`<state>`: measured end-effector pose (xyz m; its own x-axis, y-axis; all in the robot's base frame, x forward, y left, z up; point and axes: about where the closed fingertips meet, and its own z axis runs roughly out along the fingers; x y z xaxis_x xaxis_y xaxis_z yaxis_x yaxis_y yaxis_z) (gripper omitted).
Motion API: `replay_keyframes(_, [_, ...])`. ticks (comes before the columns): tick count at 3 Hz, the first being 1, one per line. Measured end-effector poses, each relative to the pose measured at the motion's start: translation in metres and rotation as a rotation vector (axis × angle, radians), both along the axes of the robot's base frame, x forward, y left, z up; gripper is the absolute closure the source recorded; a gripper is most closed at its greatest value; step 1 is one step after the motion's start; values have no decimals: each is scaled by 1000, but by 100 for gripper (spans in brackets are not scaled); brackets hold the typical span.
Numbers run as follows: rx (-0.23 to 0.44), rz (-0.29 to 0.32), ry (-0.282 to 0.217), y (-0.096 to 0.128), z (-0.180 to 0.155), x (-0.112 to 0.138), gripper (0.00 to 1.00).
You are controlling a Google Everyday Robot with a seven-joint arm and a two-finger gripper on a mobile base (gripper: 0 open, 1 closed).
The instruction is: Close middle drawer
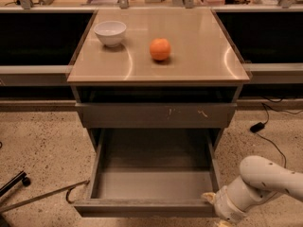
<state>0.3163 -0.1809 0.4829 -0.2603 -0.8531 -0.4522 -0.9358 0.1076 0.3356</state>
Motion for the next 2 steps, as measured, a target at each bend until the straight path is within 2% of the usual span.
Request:
replay_keyframes(1, [6, 5, 41, 4, -20, -13, 0])
replay_keyframes(2, [6, 5, 41, 4, -18, -13, 0])
